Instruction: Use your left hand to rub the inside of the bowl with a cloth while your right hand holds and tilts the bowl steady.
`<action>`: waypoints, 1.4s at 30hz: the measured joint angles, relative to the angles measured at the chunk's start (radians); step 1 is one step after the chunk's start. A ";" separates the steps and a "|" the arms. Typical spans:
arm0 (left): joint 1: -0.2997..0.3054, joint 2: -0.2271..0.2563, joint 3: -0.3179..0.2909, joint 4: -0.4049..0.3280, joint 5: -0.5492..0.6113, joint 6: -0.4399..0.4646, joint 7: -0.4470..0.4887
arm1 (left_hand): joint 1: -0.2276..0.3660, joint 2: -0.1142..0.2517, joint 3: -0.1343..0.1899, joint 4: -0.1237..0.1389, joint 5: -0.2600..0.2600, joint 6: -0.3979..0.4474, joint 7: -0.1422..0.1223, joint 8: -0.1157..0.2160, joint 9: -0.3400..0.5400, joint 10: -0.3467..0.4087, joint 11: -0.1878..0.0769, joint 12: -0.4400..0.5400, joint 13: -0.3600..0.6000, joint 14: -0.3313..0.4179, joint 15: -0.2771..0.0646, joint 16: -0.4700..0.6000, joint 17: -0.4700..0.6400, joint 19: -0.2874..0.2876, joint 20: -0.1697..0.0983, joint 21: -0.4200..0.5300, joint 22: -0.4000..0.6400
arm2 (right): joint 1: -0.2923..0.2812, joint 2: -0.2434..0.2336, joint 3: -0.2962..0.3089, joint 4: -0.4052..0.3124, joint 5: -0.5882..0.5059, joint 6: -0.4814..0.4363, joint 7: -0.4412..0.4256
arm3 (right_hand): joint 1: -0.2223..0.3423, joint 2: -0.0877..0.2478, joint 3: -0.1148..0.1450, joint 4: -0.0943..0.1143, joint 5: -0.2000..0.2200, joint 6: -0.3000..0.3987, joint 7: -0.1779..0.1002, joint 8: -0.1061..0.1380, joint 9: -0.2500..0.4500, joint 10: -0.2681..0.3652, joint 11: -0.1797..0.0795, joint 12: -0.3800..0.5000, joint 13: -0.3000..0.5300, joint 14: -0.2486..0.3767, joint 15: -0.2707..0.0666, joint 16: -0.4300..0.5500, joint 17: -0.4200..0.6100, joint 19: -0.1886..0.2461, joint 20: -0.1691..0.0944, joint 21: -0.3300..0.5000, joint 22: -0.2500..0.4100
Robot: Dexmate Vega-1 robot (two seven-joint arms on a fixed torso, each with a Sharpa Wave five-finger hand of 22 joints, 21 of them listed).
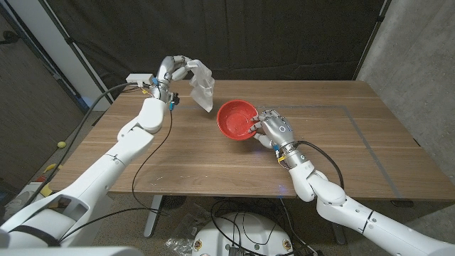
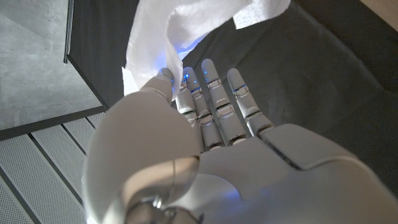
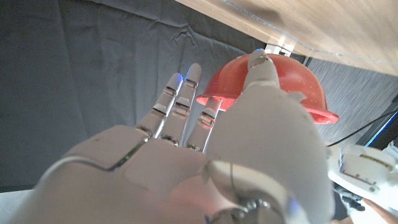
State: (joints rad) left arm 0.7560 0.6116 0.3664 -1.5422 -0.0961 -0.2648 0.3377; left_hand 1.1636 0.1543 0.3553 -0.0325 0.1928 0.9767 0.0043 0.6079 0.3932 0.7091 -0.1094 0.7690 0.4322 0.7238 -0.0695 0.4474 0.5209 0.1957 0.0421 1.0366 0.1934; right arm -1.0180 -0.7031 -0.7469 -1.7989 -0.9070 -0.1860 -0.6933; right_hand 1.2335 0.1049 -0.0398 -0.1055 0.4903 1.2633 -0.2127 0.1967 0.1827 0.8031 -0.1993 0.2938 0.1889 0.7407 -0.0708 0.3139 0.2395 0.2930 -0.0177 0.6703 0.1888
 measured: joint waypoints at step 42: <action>-0.183 -0.010 0.174 0.130 -0.048 -0.052 -0.389 | 0.002 -0.012 0.039 0.011 0.012 -0.060 0.018 0.049 -0.009 0.081 0.071 -0.030 -0.017 0.163 -0.048 0.009 -0.008 0.072 -0.006 0.078 -0.003 | 0.003 0.146 0.032 0.065 0.229 0.162 -0.104 | 0.054 0.000 0.012 -0.020 -0.058 0.000 0.019 0.049 0.026 0.302 -0.033 0.077 0.056 0.218 -0.067 0.116 0.199 0.010 0.000 0.038 0.014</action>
State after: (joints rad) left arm 0.5733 0.6017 0.5407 -1.4119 -0.1445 -0.3164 -0.0516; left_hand 1.1652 0.1420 0.3942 -0.0219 0.2043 0.9165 0.0220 0.6565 0.3838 0.7904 -0.0389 0.7394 0.4152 0.8863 -0.1180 0.4566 0.5126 0.2679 0.0358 1.1143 0.1906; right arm -1.0155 -0.5569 -0.7150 -1.7343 -0.6776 -0.0241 -0.7969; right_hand 1.2878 0.1054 -0.0278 -0.1259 0.4322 1.2630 -0.1942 0.2460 0.2083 1.1053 -0.2327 0.3703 0.2446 0.9588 -0.1378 0.4298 0.4385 0.3026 -0.0178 0.7078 0.2025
